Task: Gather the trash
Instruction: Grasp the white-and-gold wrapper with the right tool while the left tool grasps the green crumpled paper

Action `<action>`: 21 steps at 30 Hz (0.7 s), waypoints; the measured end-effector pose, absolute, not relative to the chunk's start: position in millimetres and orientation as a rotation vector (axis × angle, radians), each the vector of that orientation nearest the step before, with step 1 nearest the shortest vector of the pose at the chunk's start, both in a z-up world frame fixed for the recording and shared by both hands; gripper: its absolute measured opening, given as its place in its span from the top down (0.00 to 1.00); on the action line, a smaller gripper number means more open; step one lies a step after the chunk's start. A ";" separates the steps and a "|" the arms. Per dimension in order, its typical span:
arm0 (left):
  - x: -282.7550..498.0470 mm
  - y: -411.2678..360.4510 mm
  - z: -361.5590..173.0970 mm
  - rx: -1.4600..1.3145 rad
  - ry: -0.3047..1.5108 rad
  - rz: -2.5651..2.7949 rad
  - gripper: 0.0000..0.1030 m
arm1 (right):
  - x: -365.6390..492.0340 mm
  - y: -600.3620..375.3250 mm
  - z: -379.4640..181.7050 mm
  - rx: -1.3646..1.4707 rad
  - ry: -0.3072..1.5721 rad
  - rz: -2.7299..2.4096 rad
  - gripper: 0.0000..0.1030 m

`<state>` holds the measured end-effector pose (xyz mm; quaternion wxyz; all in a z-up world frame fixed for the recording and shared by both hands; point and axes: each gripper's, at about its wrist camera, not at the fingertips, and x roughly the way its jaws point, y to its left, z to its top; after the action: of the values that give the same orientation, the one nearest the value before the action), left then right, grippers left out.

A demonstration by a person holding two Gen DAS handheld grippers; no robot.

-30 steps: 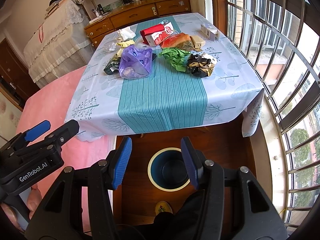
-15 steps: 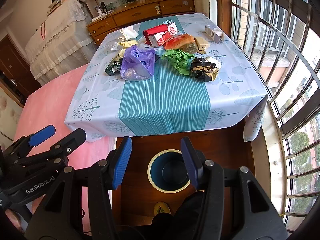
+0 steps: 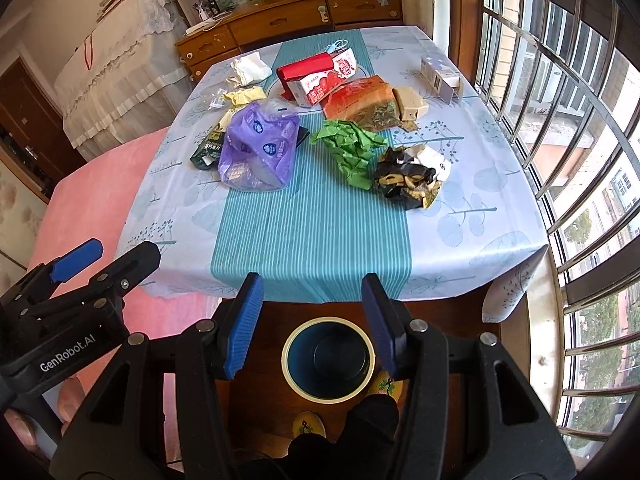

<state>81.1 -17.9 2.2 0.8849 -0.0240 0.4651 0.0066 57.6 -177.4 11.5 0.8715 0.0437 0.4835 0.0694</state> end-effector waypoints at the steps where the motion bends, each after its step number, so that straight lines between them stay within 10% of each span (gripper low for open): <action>1: 90.8 -21.7 1.0 -0.058 0.974 0.011 0.14 | 66.8 -183.5 11.8 0.094 1.007 0.141 0.53; 21: 259.2 -98.3 -39.3 -0.188 1.100 -0.069 0.14 | 236.8 -280.7 -70.5 0.218 1.152 0.136 0.53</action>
<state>259.2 -98.3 -39.3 0.8478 -0.0891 0.5218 -0.0325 236.8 -280.7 -70.5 0.8308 0.1025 0.5433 0.0639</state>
